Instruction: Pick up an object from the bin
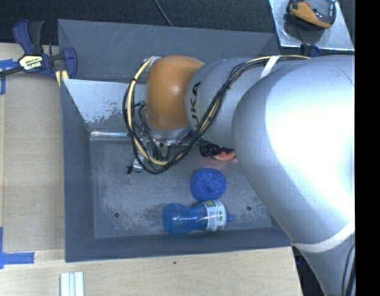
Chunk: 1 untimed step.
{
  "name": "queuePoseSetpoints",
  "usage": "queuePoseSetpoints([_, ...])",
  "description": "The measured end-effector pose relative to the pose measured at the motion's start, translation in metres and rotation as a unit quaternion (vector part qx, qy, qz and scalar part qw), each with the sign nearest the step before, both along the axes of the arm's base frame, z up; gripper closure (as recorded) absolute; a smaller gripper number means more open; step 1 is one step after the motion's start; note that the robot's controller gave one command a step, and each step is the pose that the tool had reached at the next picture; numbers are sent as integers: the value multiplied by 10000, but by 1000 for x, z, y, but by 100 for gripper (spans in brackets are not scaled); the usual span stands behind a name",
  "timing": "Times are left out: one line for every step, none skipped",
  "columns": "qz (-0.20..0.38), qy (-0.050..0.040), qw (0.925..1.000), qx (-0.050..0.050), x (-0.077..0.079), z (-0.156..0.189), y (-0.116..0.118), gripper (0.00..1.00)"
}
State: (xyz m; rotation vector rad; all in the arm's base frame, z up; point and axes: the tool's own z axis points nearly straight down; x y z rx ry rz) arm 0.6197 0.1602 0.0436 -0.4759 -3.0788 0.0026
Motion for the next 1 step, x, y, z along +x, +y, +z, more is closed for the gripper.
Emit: queuePoseSetpoints([2244,-157,9744,34,3,36,8,0])
